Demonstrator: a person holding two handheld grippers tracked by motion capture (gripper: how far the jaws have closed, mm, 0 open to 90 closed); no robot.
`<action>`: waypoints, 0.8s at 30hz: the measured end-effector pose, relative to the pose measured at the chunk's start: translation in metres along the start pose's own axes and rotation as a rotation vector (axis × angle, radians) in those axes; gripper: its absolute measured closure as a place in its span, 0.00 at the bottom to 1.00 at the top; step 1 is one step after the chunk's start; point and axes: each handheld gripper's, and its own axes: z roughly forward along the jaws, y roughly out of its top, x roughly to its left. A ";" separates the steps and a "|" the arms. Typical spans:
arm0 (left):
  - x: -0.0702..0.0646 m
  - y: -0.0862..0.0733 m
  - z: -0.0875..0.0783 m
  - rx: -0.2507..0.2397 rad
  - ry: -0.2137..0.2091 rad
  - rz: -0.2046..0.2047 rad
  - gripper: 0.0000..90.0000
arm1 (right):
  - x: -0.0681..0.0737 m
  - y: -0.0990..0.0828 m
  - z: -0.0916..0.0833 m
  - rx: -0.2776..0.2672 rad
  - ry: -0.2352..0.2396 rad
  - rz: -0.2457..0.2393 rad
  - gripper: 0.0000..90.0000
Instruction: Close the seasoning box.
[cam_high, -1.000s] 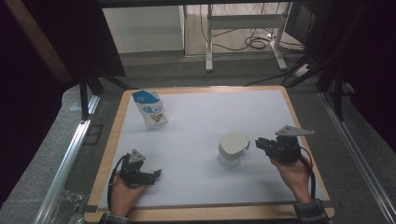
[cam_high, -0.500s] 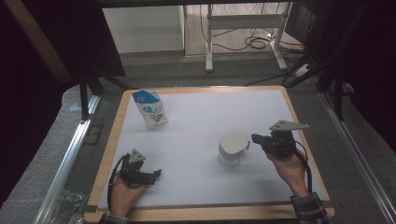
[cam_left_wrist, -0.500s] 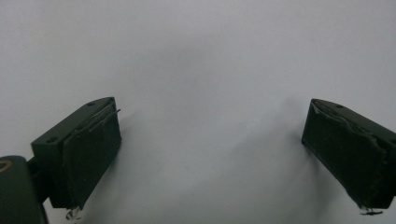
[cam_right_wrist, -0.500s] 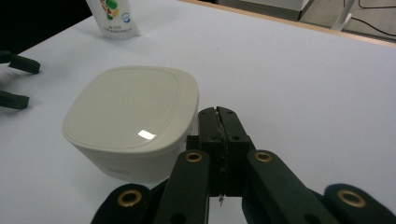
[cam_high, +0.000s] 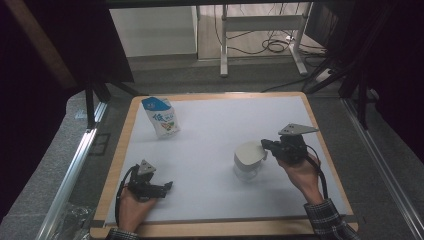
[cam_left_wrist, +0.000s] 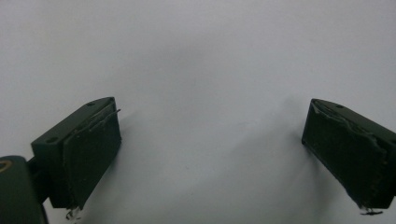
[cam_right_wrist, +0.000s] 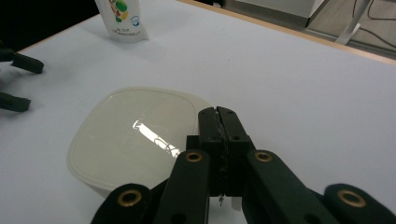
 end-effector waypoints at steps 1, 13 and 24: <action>0.000 0.000 0.000 0.000 0.000 0.000 0.05 | 0.000 0.000 0.000 0.000 0.000 0.000 0.99; 0.000 0.000 0.000 0.000 0.000 0.000 0.05 | 0.002 0.001 0.004 0.012 -0.015 -0.032 0.99; 0.000 0.000 0.000 -0.001 0.000 0.000 0.05 | 0.000 0.000 0.004 0.016 -0.026 -0.023 1.00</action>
